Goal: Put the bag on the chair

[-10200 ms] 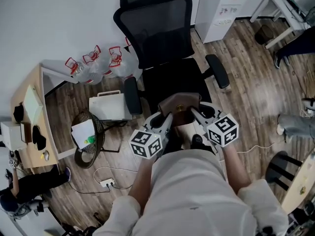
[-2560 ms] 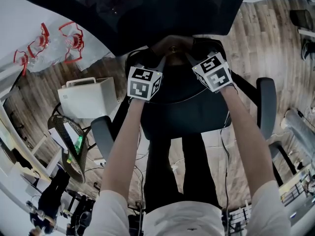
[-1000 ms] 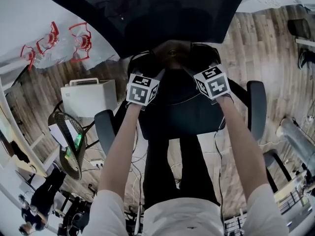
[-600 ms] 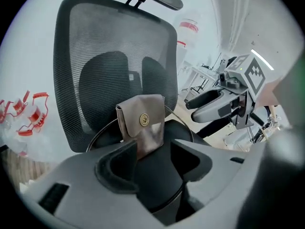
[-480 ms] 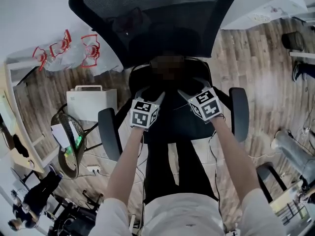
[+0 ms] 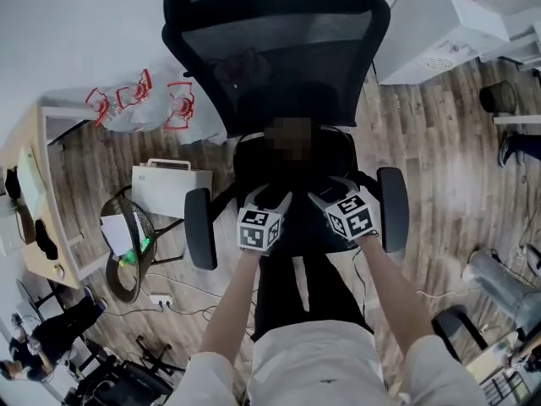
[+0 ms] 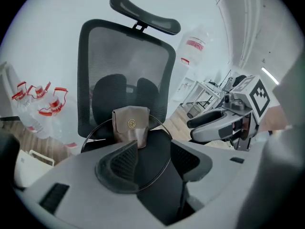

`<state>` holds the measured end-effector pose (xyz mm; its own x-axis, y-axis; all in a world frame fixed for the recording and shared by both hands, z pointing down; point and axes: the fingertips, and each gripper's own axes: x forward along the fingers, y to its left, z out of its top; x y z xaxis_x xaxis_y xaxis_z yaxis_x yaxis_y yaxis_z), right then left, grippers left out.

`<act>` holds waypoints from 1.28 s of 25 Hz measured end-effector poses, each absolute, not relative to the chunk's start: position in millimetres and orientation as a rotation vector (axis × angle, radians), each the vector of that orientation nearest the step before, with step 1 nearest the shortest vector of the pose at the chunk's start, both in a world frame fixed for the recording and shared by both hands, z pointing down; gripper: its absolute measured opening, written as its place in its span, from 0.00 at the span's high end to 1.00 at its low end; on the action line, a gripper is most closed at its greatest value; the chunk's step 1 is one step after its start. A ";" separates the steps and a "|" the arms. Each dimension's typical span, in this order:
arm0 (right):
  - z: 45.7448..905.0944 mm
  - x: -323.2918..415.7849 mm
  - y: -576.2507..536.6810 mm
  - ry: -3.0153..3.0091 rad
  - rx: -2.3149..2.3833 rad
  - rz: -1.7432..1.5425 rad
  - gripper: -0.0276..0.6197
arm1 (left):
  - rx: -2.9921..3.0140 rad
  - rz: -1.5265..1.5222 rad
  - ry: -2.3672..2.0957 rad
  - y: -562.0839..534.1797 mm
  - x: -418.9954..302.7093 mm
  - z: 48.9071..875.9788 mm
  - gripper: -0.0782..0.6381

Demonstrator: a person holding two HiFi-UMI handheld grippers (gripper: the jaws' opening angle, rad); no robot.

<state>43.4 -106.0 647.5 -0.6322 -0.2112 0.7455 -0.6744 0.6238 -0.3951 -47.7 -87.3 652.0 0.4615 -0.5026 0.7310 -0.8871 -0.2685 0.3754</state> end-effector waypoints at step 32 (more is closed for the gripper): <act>465.6 43.0 1.9 -2.362 0.975 0.821 0.89 | 2.248 0.384 -1.215 12.1 -41.0 441.0 0.78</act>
<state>43.0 1.9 465.6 -0.6467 -0.4710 0.5999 -0.7415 0.5724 -0.3500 -41.0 12.1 441.0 0.5502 -0.6776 0.4880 -0.8350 -0.4396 0.3309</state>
